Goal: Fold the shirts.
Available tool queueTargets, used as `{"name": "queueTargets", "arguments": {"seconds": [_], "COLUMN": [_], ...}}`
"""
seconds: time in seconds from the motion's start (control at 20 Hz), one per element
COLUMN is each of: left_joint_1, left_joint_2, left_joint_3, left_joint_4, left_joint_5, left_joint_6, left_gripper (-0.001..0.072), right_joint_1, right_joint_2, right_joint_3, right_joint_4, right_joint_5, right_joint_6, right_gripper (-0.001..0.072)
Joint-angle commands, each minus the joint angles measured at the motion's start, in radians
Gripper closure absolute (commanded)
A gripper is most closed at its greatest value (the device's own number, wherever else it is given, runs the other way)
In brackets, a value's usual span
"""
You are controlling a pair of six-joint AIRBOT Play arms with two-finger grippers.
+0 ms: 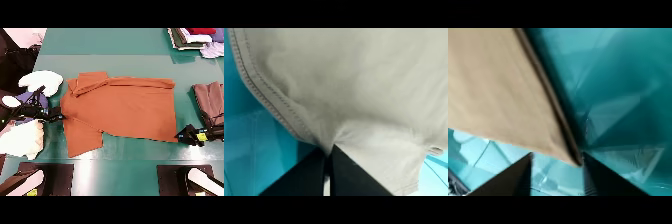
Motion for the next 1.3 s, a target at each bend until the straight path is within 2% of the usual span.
{"name": "queueTargets", "arguments": {"seconds": [0.0, 0.05, 0.15, 0.2, 0.35, 0.45, 0.7, 0.9, 1.0, 1.1, 1.25], "left_joint_1": [0.000, 0.000, 0.000, 0.000, 0.000, 0.000, 0.000, 0.000, 0.000, 0.000, 0.000], "left_joint_2": [0.000, 0.001, 0.001, 0.004, 0.080, 0.160, 0.279, 0.279, 0.279, 0.283, 0.302], "left_joint_3": [0.001, 0.001, 0.002, 0.002, 0.049, 0.171, 0.712, 1.176, 1.362, 1.498, 1.577], "left_joint_4": [0.000, 0.001, 0.002, 0.002, 0.006, 0.006, -0.018, -0.033, -0.033, -0.033, -0.034], "left_joint_5": [-0.001, -0.002, -0.010, -0.010, 0.000, -0.013, -0.029, -0.006, 0.000, 0.003, 0.007], "left_joint_6": [0.010, 0.012, 0.017, 0.017, 0.008, 0.007, 0.005, 0.006, 0.006, 0.004, -0.019], "left_gripper": [0.0682, 0.0682, 0.0683, 0.0684, 0.0684, 0.0684, 0.0683, 0.0683, 0.0683, 0.0683, 0.0683], "right_joint_1": [0.068, 0.085, 0.115, 0.128, 0.155, 0.159, 0.158, 0.158, 0.158, 0.158, 0.158], "right_joint_2": [-0.036, -0.037, -0.019, 0.000, 0.114, 0.203, 0.338, 0.357, 0.357, 0.357, 0.329], "right_joint_3": [-0.009, -0.009, -0.009, -0.008, 0.051, 0.177, 0.687, 1.110, 1.281, 1.426, 1.587], "right_joint_4": [-0.005, -0.005, -0.005, -0.005, -0.004, 0.010, 0.197, 0.189, 0.132, 0.009, -0.155], "right_joint_5": [-0.060, -0.067, -0.085, -0.092, -0.089, -0.079, -0.092, -0.093, -0.082, -0.042, 0.066], "right_joint_6": [-0.002, -0.002, -0.002, -0.002, 0.016, 0.063, 0.101, 0.106, 0.129, 0.159, 0.193], "right_gripper": [0.0407, 0.0416, 0.0659, 0.0695, 0.0696, 0.0696, 0.0696, 0.0696, 0.0696, 0.0696, 0.0696]}}
